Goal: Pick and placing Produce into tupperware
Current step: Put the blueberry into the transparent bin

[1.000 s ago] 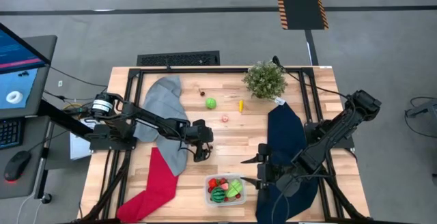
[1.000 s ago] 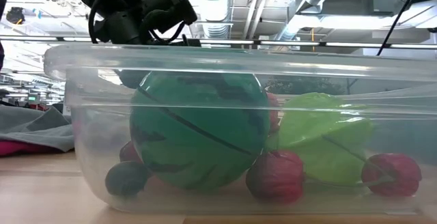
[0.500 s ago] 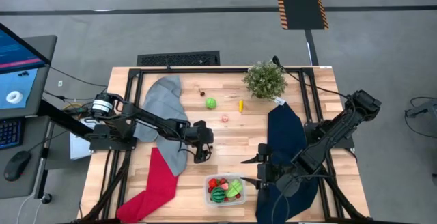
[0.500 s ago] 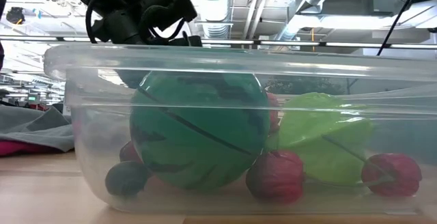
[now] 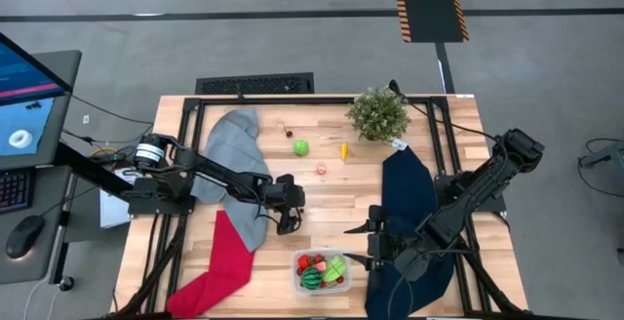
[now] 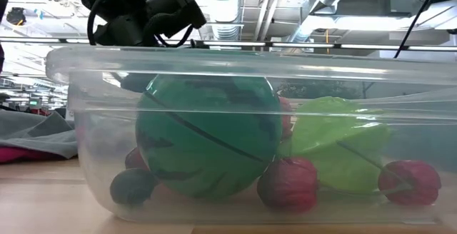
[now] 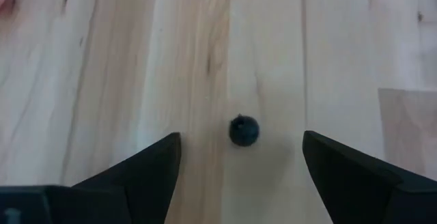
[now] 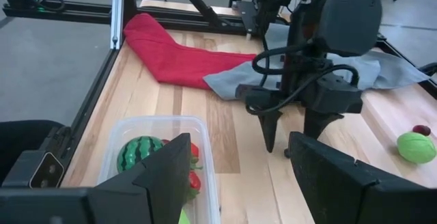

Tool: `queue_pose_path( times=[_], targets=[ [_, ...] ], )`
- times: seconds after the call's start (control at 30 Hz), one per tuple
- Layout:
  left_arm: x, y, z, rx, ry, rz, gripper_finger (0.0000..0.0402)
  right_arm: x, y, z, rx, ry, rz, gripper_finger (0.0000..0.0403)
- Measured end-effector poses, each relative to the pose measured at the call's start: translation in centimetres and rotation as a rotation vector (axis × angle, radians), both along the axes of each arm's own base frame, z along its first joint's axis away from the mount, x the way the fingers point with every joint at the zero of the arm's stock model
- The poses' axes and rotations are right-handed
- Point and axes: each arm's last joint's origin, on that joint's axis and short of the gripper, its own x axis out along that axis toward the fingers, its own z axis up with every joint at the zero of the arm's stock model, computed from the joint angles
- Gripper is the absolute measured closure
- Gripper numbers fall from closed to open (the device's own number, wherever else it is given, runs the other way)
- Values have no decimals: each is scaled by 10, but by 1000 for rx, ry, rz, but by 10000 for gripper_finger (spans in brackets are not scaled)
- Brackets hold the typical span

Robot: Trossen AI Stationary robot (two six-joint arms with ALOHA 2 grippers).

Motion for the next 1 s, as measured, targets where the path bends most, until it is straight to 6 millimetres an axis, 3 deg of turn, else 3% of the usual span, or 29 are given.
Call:
queue_pose_path(
  times=[0.4, 1.0],
  targets=[
    [3, 0, -2, -5, -12, 6, 114, 1, -1, 0, 3, -1, -5, 132],
    [6, -1, -1, -39, -46, 28, 220, 1, -1, -1, 8, 0, -8, 132]
  ],
)
